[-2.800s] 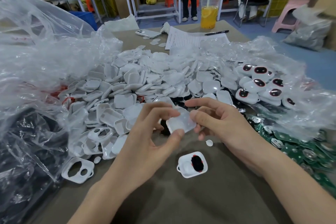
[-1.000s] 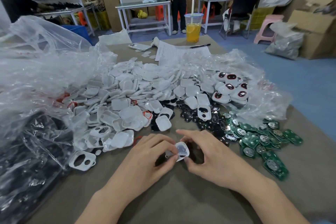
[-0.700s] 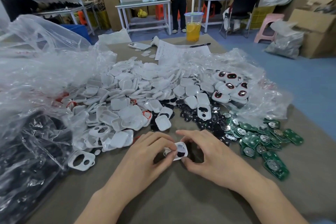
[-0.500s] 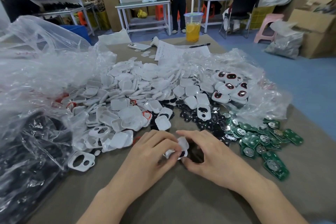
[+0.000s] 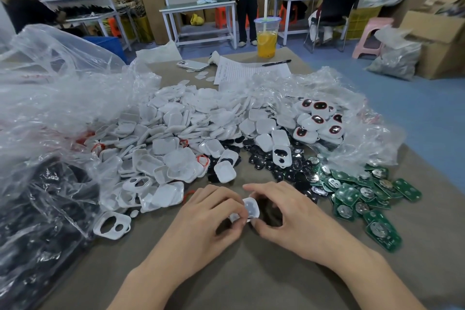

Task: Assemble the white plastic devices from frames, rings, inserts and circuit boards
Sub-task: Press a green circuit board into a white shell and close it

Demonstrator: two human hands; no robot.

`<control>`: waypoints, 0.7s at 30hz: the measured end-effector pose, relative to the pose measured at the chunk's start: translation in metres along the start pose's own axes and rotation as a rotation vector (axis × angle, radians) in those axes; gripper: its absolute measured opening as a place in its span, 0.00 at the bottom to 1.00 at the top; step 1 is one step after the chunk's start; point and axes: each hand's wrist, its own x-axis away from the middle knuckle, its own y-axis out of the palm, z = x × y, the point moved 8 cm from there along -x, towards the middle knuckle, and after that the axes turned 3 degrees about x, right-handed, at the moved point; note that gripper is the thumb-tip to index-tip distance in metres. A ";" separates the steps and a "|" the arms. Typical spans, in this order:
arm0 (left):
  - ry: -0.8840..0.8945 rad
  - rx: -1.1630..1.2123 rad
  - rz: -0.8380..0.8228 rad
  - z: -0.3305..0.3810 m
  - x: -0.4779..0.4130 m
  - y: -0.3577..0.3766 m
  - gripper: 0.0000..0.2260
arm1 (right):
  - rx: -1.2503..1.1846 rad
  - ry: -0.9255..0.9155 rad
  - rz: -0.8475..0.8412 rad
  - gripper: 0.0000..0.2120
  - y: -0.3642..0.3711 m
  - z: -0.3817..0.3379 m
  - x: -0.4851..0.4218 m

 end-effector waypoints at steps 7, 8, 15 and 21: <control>-0.026 0.004 -0.050 -0.002 0.001 0.004 0.03 | 0.005 -0.008 0.008 0.22 -0.003 -0.002 0.000; -0.025 -0.002 -0.056 -0.002 0.001 0.005 0.03 | 0.002 -0.008 0.011 0.20 -0.003 -0.002 0.000; -0.035 -0.031 -0.091 -0.002 0.004 0.006 0.05 | -0.015 -0.041 0.038 0.11 -0.004 -0.006 0.000; -0.040 -0.013 -0.114 -0.003 0.008 0.009 0.08 | 0.021 -0.065 0.055 0.05 -0.001 -0.005 0.000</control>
